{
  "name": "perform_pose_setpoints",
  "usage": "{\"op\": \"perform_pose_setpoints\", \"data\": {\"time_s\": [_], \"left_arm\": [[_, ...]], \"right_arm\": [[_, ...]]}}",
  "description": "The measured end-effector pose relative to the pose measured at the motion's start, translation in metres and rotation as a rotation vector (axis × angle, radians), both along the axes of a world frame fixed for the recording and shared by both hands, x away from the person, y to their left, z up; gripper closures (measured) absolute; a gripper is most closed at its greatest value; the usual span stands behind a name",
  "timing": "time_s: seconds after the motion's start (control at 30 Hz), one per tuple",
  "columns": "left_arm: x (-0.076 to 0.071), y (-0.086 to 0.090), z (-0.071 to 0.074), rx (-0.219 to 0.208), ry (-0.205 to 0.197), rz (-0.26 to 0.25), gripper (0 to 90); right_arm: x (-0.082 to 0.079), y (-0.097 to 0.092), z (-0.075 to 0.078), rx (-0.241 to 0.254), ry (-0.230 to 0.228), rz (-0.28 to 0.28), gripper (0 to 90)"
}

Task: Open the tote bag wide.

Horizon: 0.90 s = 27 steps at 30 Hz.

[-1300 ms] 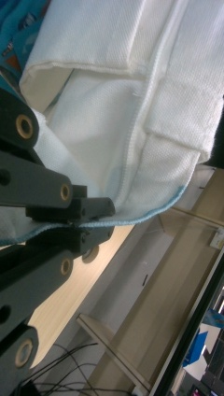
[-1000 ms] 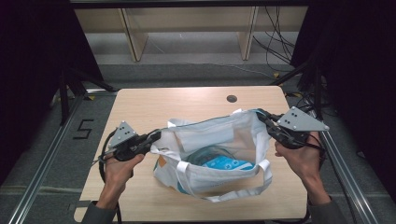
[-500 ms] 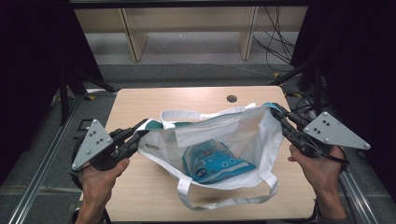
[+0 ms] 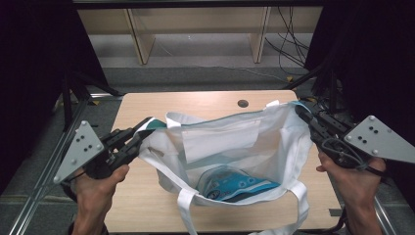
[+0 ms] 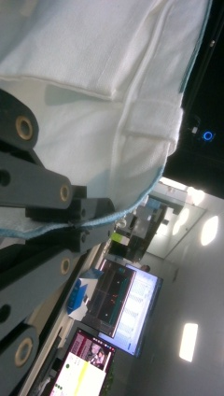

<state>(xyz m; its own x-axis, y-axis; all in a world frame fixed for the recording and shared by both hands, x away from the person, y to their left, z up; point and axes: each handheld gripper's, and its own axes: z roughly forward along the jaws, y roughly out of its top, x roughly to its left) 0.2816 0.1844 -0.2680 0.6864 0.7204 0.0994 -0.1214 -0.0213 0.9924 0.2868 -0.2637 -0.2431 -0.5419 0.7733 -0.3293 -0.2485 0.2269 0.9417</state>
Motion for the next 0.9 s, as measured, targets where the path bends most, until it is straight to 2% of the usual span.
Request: {"op": "perform_pose_setpoints", "data": {"time_s": [0.07, 0.13, 0.17, 0.23, 0.3, 0.33, 0.4, 0.43, 0.53, 0.63, 0.73, 0.77, 0.83, 0.9], "left_arm": [[0.017, 0.003, -0.006, -0.033, 0.040, 0.007, 87.2], [0.031, 0.004, -0.011, -0.059, 0.068, 0.028, 87.1], [0.043, 0.004, -0.017, -0.057, 0.097, 0.035, 87.1], [0.063, 0.004, -0.030, -0.100, 0.171, 0.043, 87.1], [0.080, 0.007, -0.042, -0.128, 0.219, 0.059, 87.0], [0.086, 0.007, -0.046, -0.120, 0.233, 0.070, 87.0], [0.096, 0.005, -0.053, -0.089, 0.246, 0.105, 86.9], [0.100, 0.004, -0.056, -0.087, 0.258, 0.105, 86.9], [0.110, 0.004, -0.064, -0.077, 0.285, 0.102, 86.8], [0.116, 0.003, -0.072, -0.071, 0.299, 0.105, 86.7], [0.115, 0.003, -0.082, -0.048, 0.302, 0.108, 86.6], [0.113, 0.004, -0.087, -0.030, 0.297, 0.108, 86.6], [0.110, 0.003, -0.095, -0.024, 0.299, 0.100, 86.3], [0.108, 0.002, -0.102, 0.003, 0.304, 0.102, 86.1]], "right_arm": [[0.006, 0.001, 0.003, -0.016, -0.008, -0.008, 88.7], [0.014, 0.005, 0.002, -0.017, 0.027, -0.011, 88.7], [0.019, 0.007, 0.001, -0.022, 0.041, -0.016, 88.7], [0.036, 0.011, -0.006, -0.037, 0.083, -0.039, 88.7], [0.055, 0.013, -0.017, -0.045, 0.124, -0.049, 88.7], [0.065, 0.014, -0.024, -0.035, 0.146, -0.054, 88.7], [0.078, 0.018, -0.032, -0.049, 0.169, -0.075, 88.6], [0.084, 0.018, -0.036, -0.054, 0.177, -0.081, 88.6], [0.099, 0.017, -0.043, -0.042, 0.197, -0.083, 88.6], [0.106, 0.018, -0.049, -0.038, 0.228, -0.085, 88.6], [0.111, 0.019, -0.056, -0.047, 0.244, -0.082, 88.5], [0.111, 0.019, -0.058, -0.056, 0.236, -0.084, 88.5], [0.112, 0.019, -0.065, -0.061, 0.258, -0.078, 88.5], [0.115, 0.019, -0.073, -0.076, 0.267, -0.084, 88.4]]}}
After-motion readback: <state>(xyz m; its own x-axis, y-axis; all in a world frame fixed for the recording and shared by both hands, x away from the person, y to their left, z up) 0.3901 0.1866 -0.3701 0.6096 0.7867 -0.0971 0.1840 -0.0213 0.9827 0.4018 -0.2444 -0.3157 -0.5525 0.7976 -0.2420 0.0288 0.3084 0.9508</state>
